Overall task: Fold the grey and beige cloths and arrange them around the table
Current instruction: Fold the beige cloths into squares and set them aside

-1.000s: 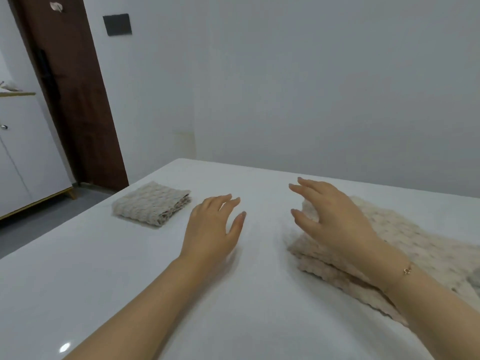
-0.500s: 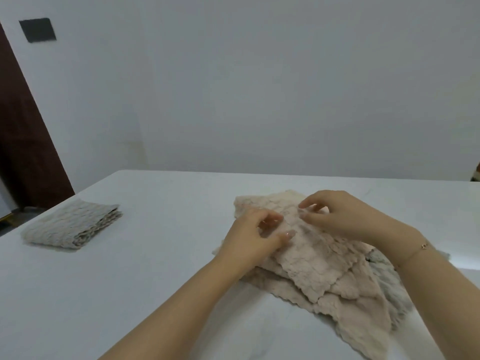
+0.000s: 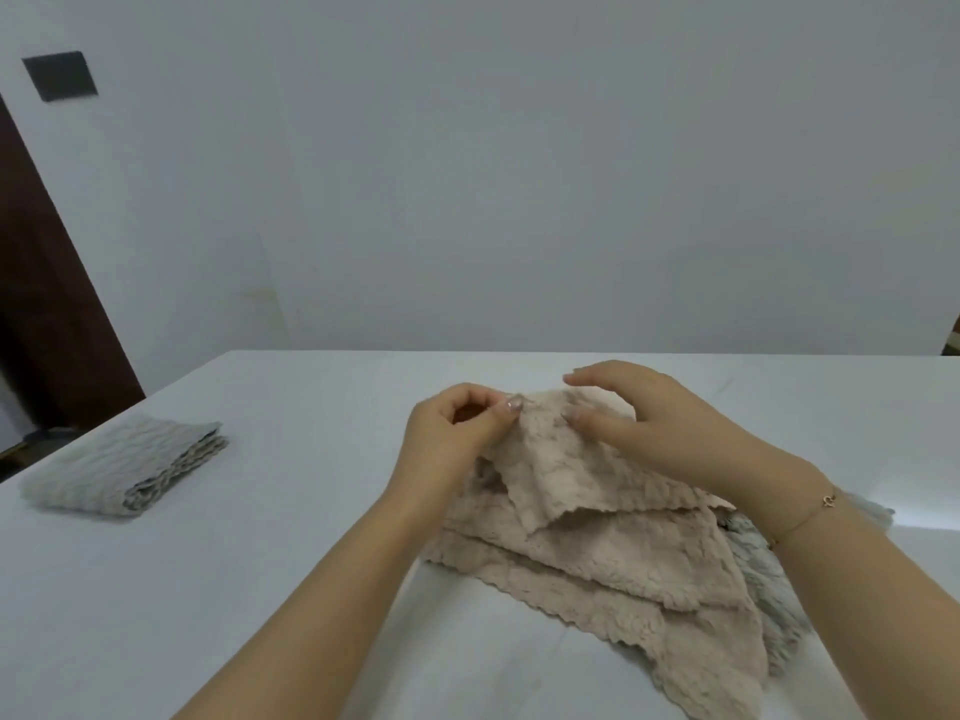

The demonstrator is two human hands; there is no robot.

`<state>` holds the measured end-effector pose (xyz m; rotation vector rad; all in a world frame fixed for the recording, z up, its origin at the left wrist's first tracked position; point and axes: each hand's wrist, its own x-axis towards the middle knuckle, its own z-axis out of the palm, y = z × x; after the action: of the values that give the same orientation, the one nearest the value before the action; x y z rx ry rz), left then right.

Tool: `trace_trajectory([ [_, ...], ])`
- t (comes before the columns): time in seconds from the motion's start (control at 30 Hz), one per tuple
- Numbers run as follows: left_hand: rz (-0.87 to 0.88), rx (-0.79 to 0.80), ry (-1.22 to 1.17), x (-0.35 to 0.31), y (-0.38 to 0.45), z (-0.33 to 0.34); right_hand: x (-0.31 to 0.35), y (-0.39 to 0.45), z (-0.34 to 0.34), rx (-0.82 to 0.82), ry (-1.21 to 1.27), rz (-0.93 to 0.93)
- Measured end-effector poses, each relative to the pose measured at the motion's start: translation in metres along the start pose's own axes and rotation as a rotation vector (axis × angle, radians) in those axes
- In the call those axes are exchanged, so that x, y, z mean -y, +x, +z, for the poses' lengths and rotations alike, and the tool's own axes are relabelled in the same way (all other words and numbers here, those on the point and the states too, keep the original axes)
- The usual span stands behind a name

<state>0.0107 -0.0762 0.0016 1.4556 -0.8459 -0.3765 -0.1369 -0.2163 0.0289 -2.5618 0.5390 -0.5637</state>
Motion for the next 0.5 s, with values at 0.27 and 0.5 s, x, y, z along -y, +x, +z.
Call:
trace_trajectory([
  [0.27,-0.115,-0.167,-0.121,-0.024,0.000,-0.078,0.022,-0.003,0.019,0.080,-0.077,-0.134],
  [0.5,-0.292,-0.302,-0.177,0.015,-0.016,-0.159,0.042,-0.007,0.061,0.176,-0.342,-0.184],
])
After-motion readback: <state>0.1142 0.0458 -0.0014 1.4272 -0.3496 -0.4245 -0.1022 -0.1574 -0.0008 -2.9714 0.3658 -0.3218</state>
